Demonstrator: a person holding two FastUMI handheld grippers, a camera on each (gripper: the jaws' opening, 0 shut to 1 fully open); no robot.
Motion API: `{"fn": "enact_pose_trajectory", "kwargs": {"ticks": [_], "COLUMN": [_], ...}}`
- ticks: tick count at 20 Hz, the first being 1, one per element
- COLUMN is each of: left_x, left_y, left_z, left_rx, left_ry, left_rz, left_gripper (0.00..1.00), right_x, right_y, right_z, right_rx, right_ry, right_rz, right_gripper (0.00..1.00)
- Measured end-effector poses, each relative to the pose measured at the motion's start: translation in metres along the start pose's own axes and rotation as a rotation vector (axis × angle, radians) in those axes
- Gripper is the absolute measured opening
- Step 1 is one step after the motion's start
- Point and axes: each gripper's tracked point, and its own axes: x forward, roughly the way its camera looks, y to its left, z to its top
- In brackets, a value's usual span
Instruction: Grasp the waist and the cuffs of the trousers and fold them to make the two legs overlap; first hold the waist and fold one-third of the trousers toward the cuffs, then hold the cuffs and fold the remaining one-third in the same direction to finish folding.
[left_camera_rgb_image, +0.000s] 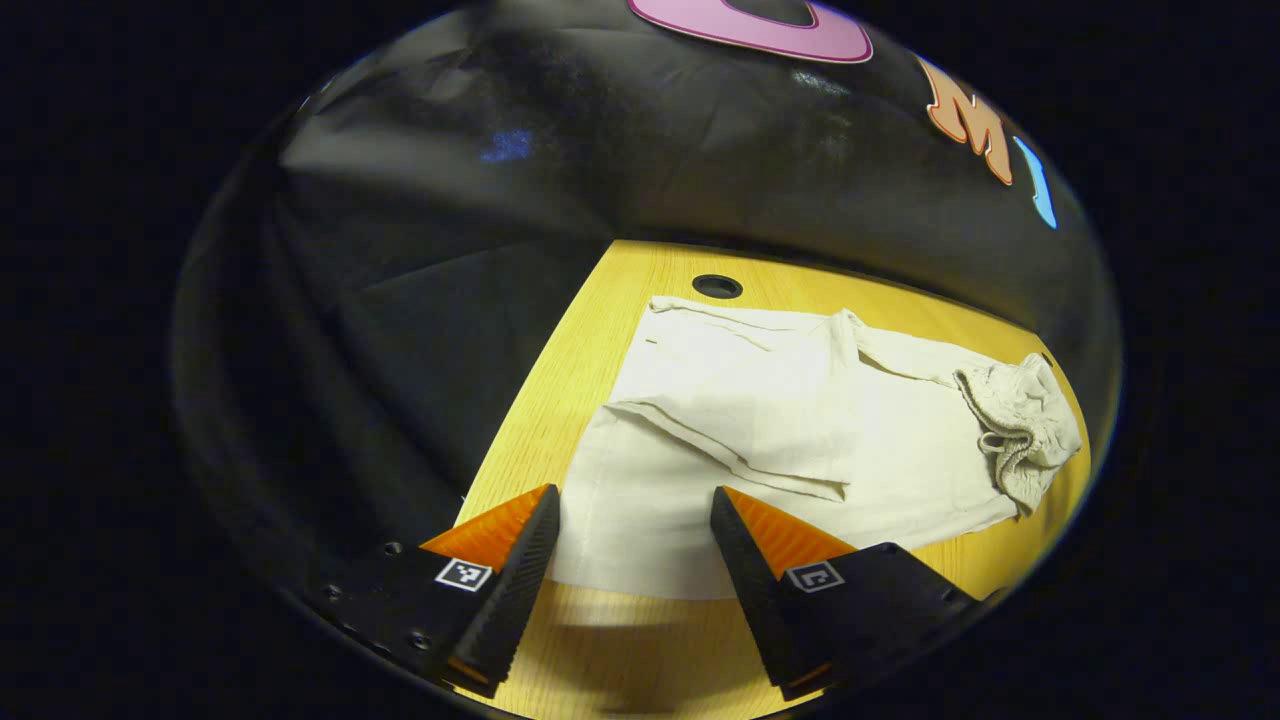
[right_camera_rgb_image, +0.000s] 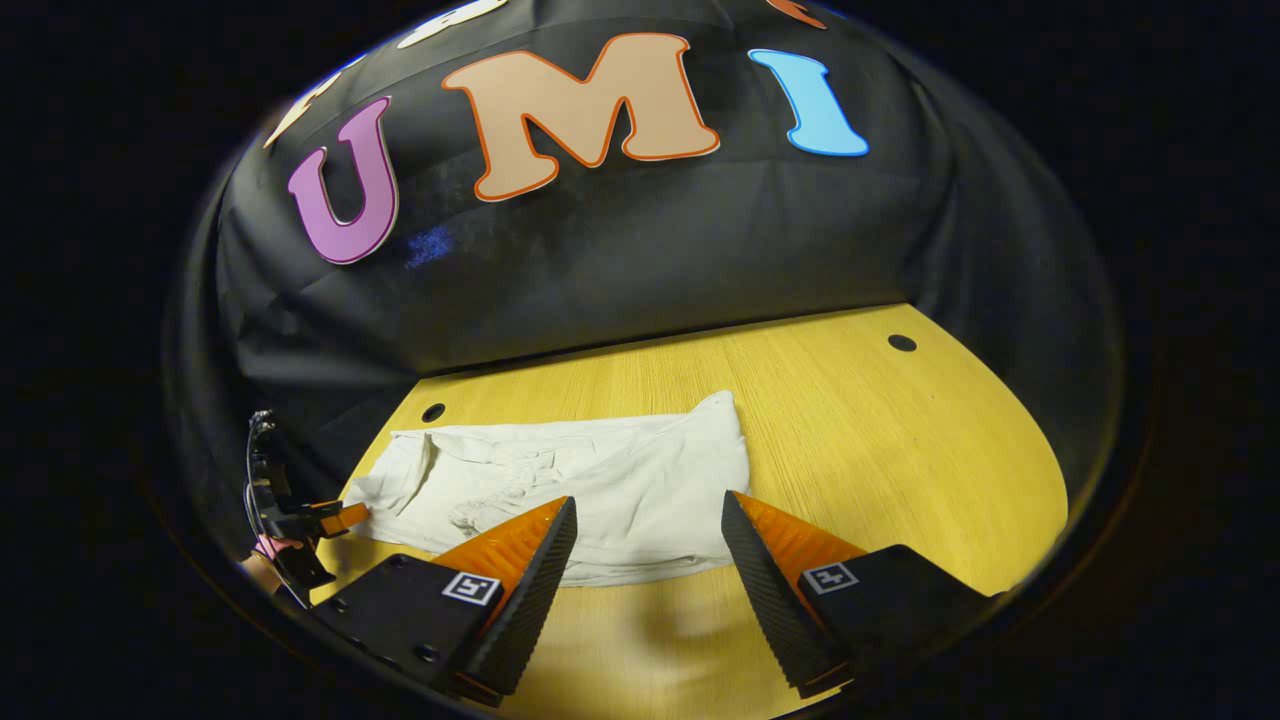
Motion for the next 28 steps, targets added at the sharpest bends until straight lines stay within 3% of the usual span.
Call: {"fn": "enact_pose_trajectory", "kwargs": {"ticks": [1,2,3,4,5,6,7,8,9,11,15,19,28], "left_x": [0.0,0.0,-0.001,-0.001,0.001,0.001,0.001,0.002,0.001,0.001,-0.004,-0.028,-0.109], "left_y": [-0.001,-0.002,-0.005,-0.007,-0.011,-0.017,-0.021,-0.023,-0.025,-0.025,-0.038,-0.063,-0.206], "left_z": [0.0,0.0,0.0,0.0,0.002,0.002,0.004,0.004,0.004,0.009,0.014,0.053,0.149], "left_rx": [0.005,0.009,0.01,0.01,-0.003,-0.016,-0.021,-0.037,-0.059,-0.094,-0.157,-0.22,-0.251], "left_ry": [0.004,0.006,0.008,0.011,0.002,0.0,-0.003,-0.013,-0.019,-0.041,-0.046,-0.156,-0.366], "left_rz": [-0.005,-0.012,-0.019,-0.024,-0.037,-0.028,-0.028,-0.033,-0.038,-0.042,-0.1,-0.162,-0.4], "left_gripper": [0.85,0.83,0.77,0.74,0.64,0.45,0.25,0.23,0.11,0.0,0.0,0.0,0.0], "right_x": [-0.003,-0.002,-0.003,-0.006,-0.007,-0.008,-0.01,-0.012,-0.014,-0.019,-0.026,-0.029,-0.035], "right_y": [-0.001,-0.002,-0.004,-0.007,-0.008,-0.012,-0.015,-0.015,-0.017,-0.024,-0.031,-0.039,-0.066], "right_z": [0.0,0.0,0.002,0.003,0.005,0.005,0.007,0.007,0.009,0.009,0.011,0.011,0.026], "right_rx": [0.007,0.006,0.002,0.0,0.003,0.008,0.011,0.013,0.012,0.0,0.005,0.008,-0.002], "right_ry": [0.007,0.005,-0.001,-0.005,-0.008,-0.011,-0.017,-0.021,-0.023,-0.027,-0.029,-0.032,-0.049], "right_rz": [0.004,0.001,-0.004,-0.008,-0.009,-0.01,-0.012,-0.014,-0.017,-0.026,-0.034,-0.032,0.021], "right_gripper": [0.86,0.9,0.82,0.82,0.82,0.9,0.9,0.9,0.9,0.9,0.9,0.9,0.9]}}
